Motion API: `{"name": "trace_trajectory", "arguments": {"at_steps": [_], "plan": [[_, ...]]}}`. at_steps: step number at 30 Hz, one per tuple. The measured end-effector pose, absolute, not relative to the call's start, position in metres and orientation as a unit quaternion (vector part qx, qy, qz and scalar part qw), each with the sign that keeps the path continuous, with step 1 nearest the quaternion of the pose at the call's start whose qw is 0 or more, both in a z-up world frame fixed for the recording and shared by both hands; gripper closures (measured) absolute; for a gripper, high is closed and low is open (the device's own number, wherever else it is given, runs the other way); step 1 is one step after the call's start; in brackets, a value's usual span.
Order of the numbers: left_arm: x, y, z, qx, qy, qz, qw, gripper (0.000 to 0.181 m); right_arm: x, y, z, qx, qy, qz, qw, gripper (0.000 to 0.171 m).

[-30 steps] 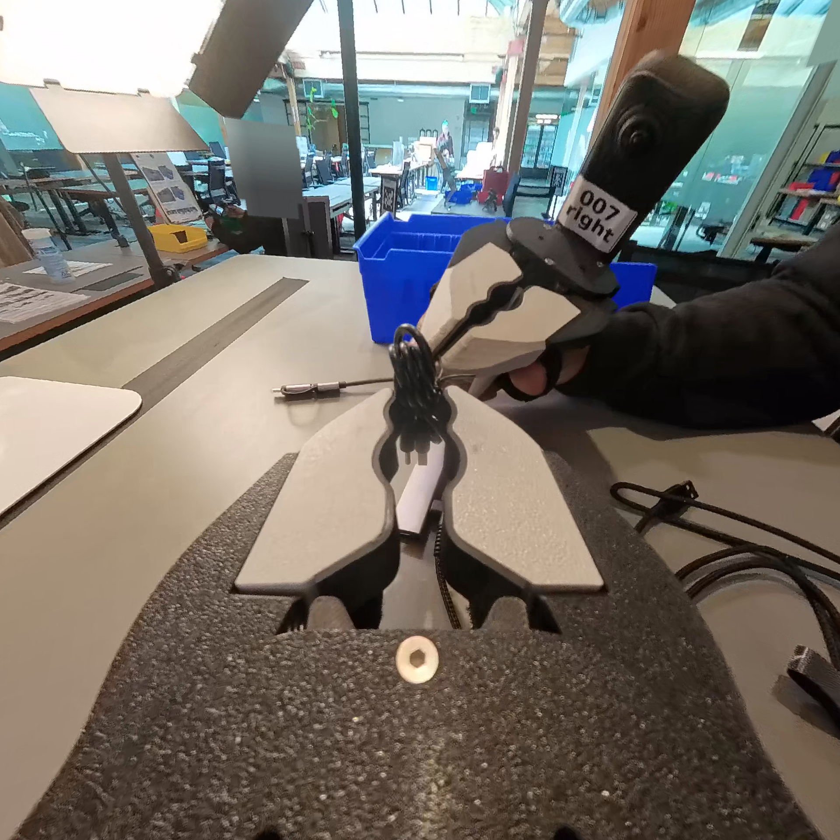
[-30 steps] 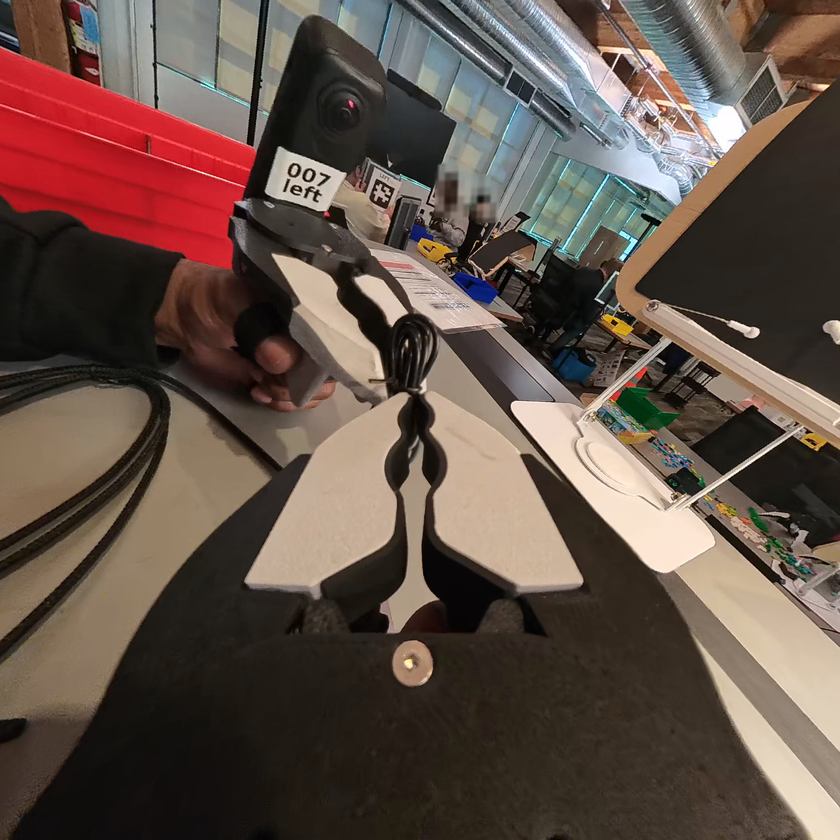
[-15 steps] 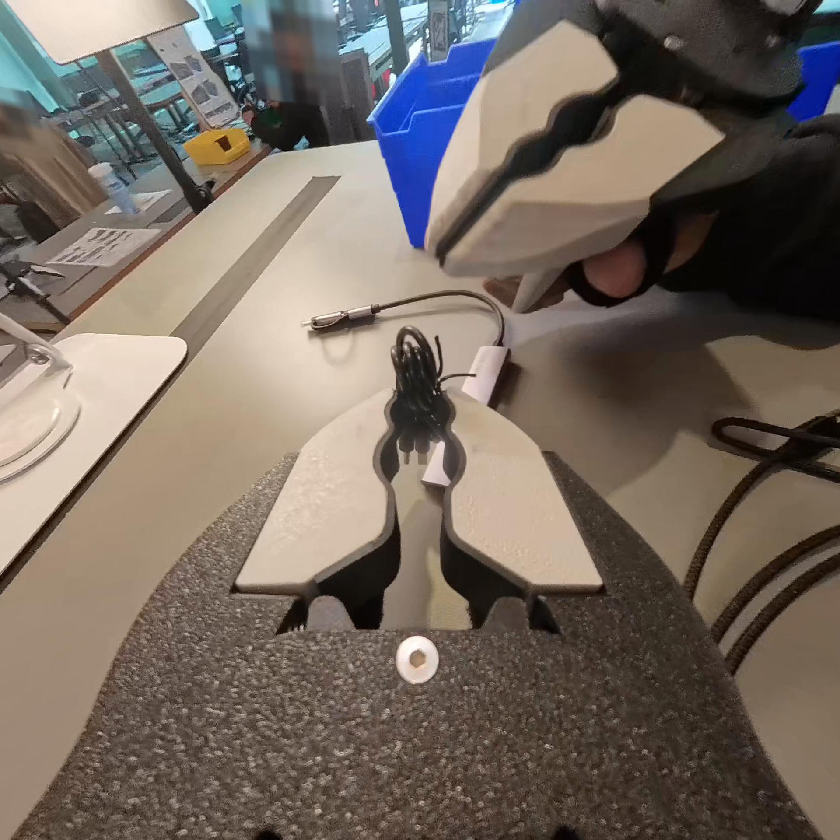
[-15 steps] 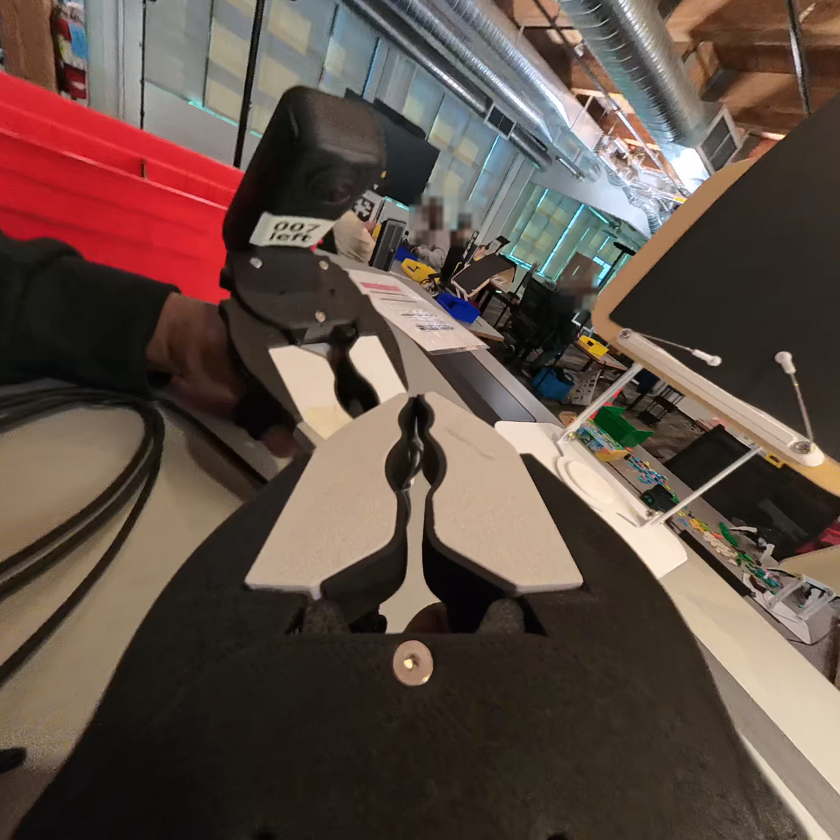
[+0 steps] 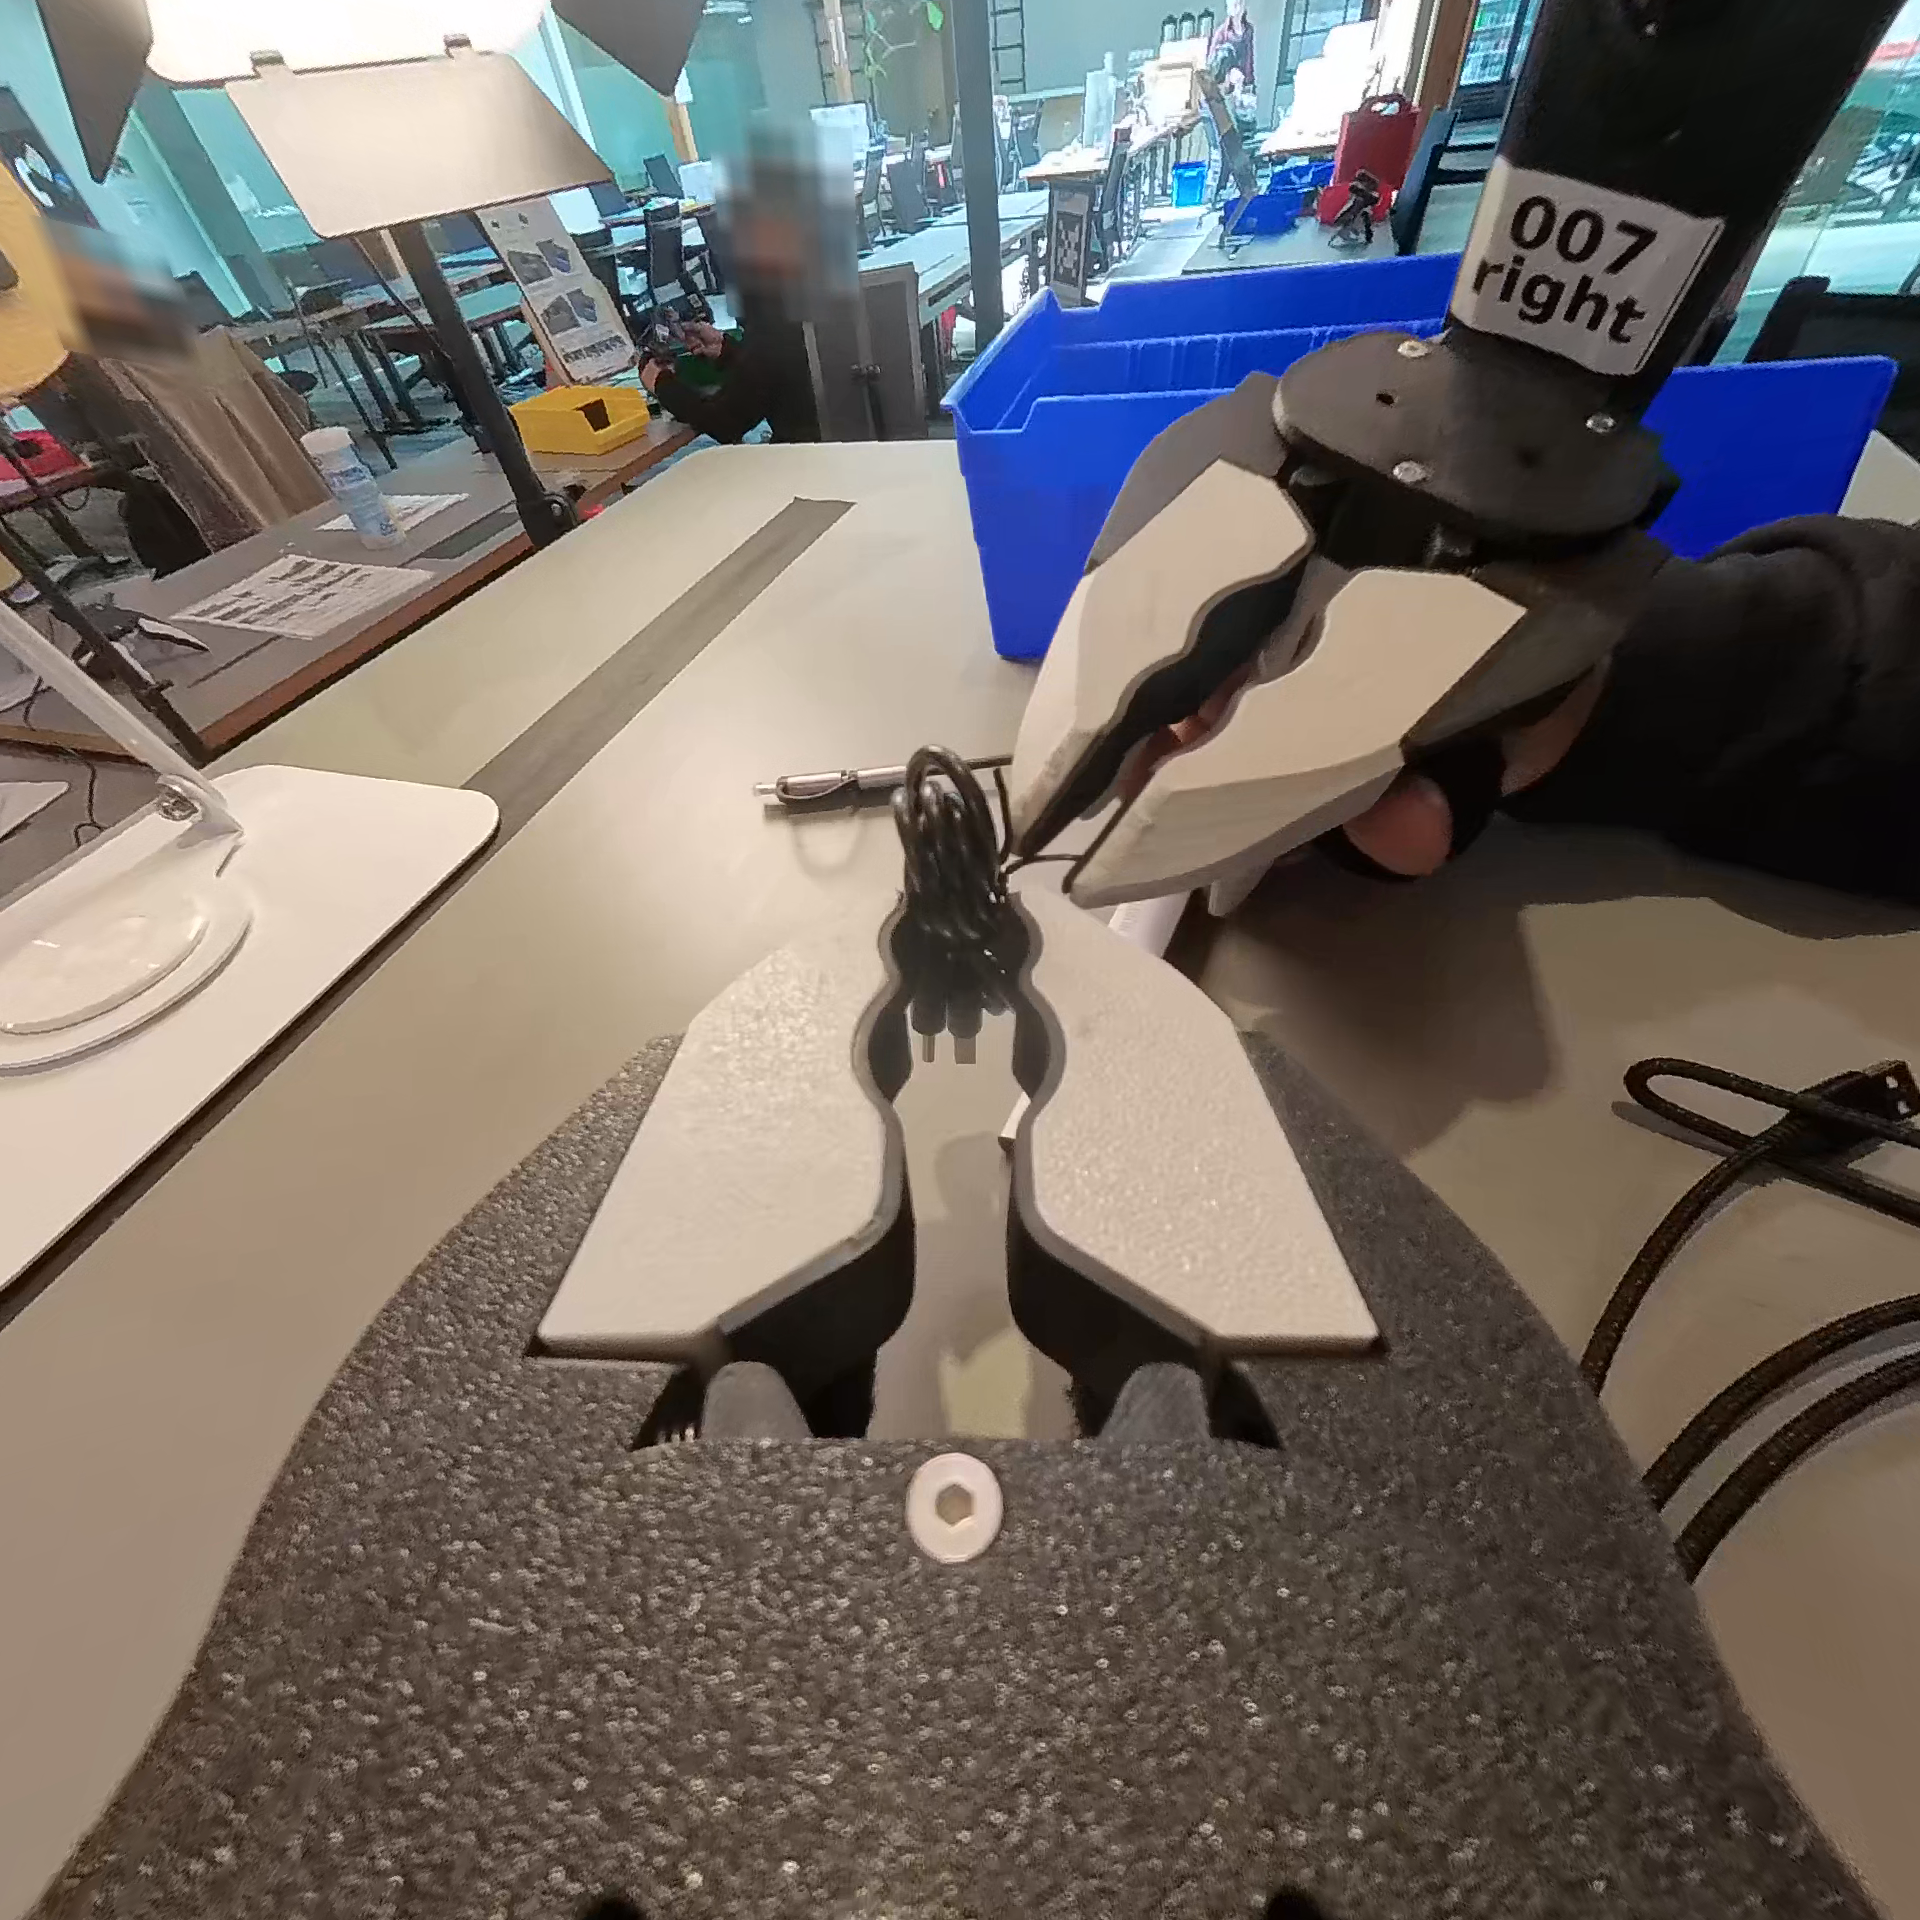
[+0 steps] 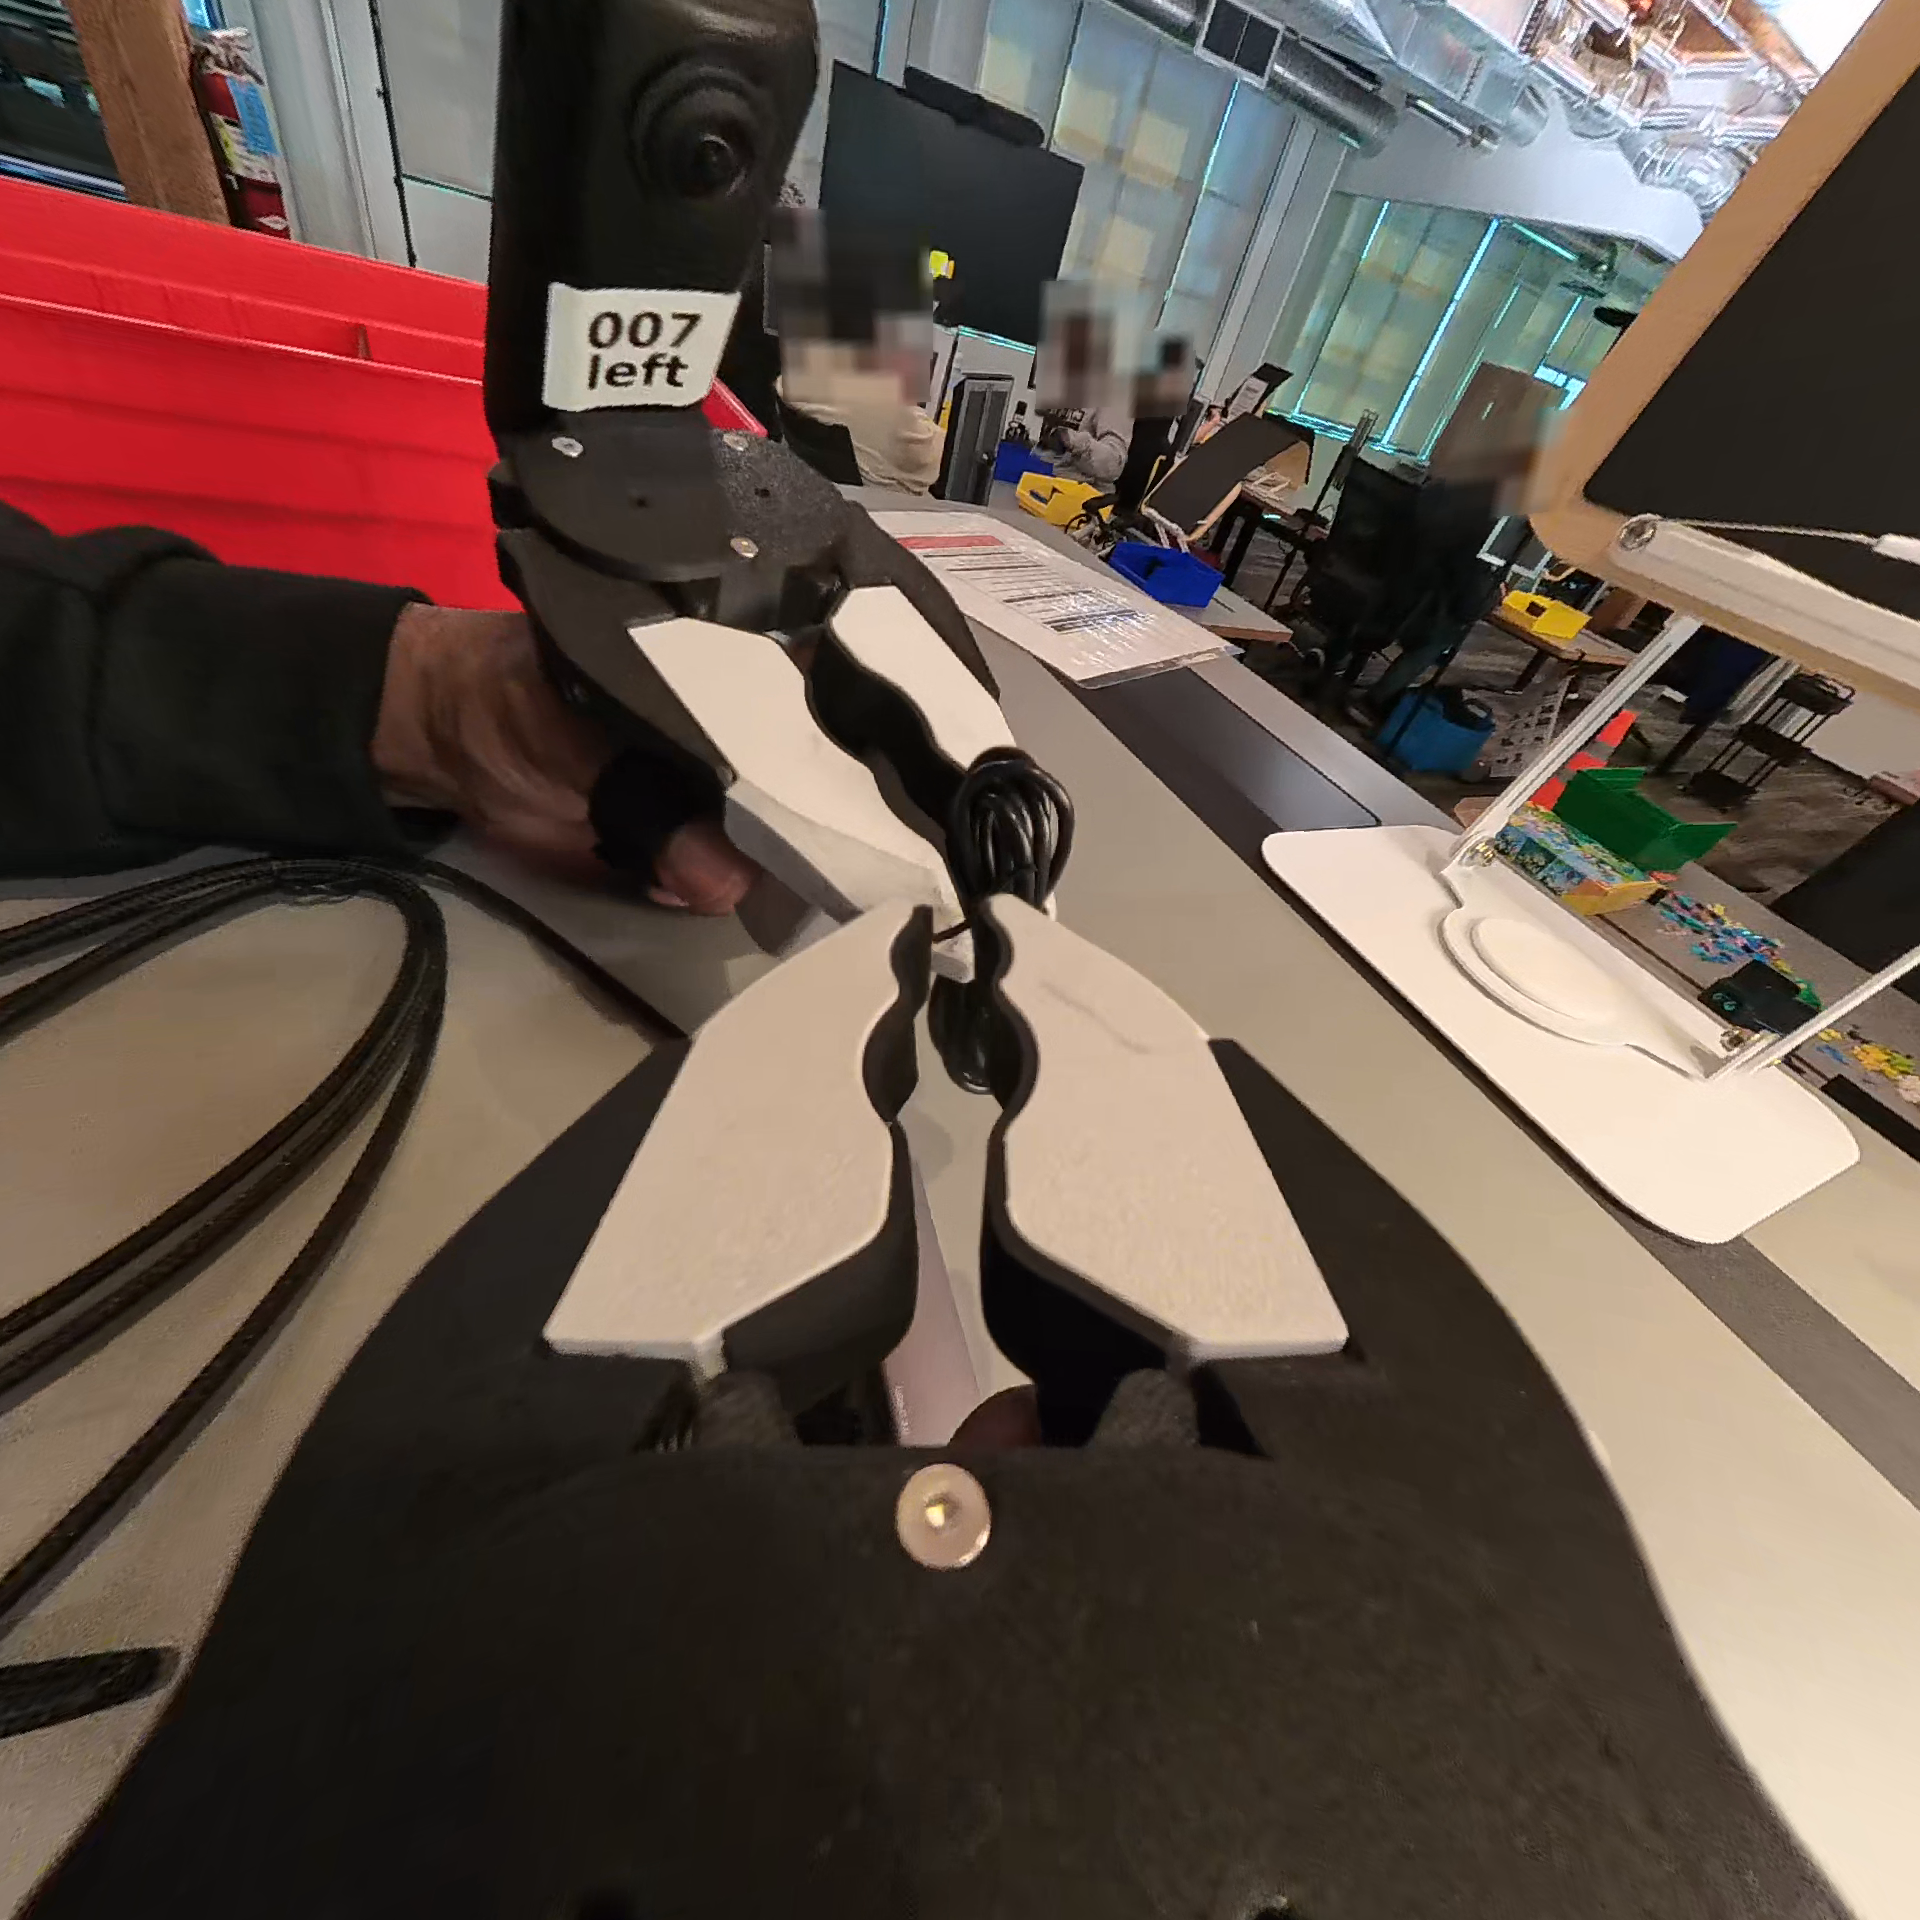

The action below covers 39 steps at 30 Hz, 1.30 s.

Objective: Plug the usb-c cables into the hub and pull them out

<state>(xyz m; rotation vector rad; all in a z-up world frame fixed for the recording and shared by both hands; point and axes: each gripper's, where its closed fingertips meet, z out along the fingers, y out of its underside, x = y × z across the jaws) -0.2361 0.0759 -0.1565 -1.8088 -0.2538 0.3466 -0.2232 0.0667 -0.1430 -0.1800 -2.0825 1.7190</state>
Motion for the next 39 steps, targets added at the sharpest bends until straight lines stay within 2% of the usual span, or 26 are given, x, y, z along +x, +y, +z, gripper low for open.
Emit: {"name": "trace_trajectory", "arguments": {"at_steps": [6, 22, 27, 30, 35, 39], "plan": [[-0.235, 0.075, -0.154, -0.775, -0.109, 0.142, 0.606, 0.166, -0.227, 0.071, -0.143, -0.072, -0.752, 0.620, 0.214, 0.171], [-0.220, 0.075, -0.144, -0.753, -0.094, 0.045, 0.650, 0.166, -0.222, 0.070, -0.133, -0.022, -0.732, 0.617, 0.289, 0.170], [-0.224, 0.077, -0.147, -0.759, -0.100, 0.076, 0.639, 0.166, -0.225, 0.075, -0.126, -0.062, -0.715, 0.655, 0.237, 0.152], [-0.224, 0.080, -0.150, -0.768, -0.093, 0.093, 0.627, 0.166, -0.227, 0.076, -0.124, -0.086, -0.710, 0.668, 0.207, 0.148], [-0.226, 0.082, -0.153, -0.774, -0.092, 0.106, 0.618, 0.166, -0.225, 0.071, -0.132, -0.086, -0.729, 0.651, 0.193, 0.163], [-0.229, 0.080, -0.151, -0.769, -0.103, 0.108, 0.622, 0.166, -0.222, 0.070, -0.129, -0.068, -0.727, 0.645, 0.225, 0.169]]}}
